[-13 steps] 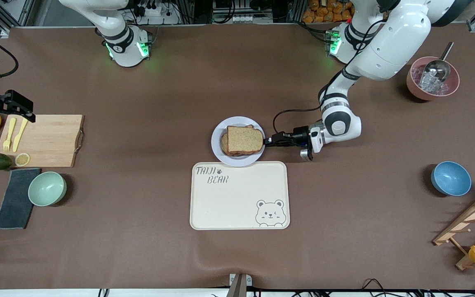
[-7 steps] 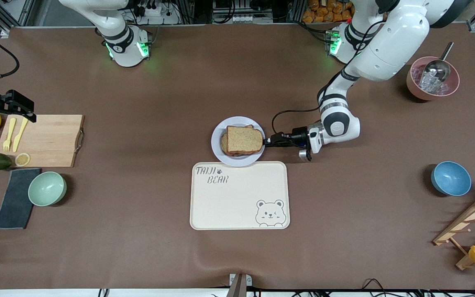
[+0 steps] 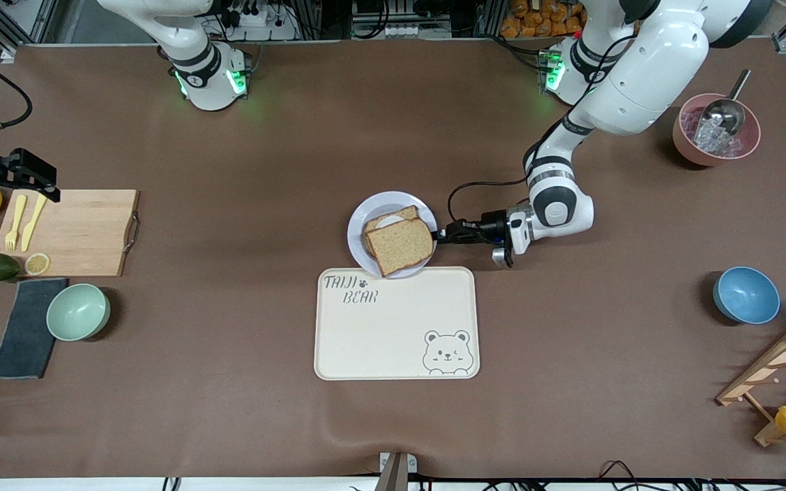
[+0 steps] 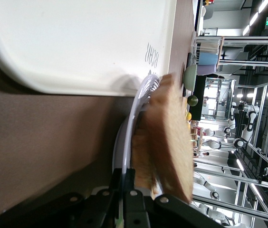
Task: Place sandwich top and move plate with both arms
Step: 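Slide the plate onto the bear tray with the left gripper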
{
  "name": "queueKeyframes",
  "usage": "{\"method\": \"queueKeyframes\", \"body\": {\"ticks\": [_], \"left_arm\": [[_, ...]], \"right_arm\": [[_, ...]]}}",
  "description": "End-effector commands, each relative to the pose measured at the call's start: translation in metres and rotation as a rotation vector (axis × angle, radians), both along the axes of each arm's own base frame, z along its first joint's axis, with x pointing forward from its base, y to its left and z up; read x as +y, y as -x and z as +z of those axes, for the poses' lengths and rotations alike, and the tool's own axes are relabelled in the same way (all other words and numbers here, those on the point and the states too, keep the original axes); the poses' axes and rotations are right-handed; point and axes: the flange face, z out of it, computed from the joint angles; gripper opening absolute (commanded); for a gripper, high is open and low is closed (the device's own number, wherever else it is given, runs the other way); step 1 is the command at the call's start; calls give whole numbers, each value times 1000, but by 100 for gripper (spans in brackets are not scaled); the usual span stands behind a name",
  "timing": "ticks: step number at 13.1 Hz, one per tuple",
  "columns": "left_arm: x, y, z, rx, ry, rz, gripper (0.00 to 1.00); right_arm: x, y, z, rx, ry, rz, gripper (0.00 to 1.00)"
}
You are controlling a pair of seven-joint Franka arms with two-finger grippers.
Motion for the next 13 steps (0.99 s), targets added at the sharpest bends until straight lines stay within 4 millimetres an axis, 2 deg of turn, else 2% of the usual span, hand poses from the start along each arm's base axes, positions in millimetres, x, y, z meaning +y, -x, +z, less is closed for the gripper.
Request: {"method": "queueKeyframes", "body": {"ticks": [1,9,13], "left_arm": [[-7,-3,-1,-22,7,10,0],[-13,-27,18,-129,25,1,0],[-24,-35,37,-149,61,5,0]], "right_arm": [[-6,8,3,0,5,-26,100],[-6,8,3,1,-4,-28,100],[-10,9,3,3,-4,-34,100]]}}
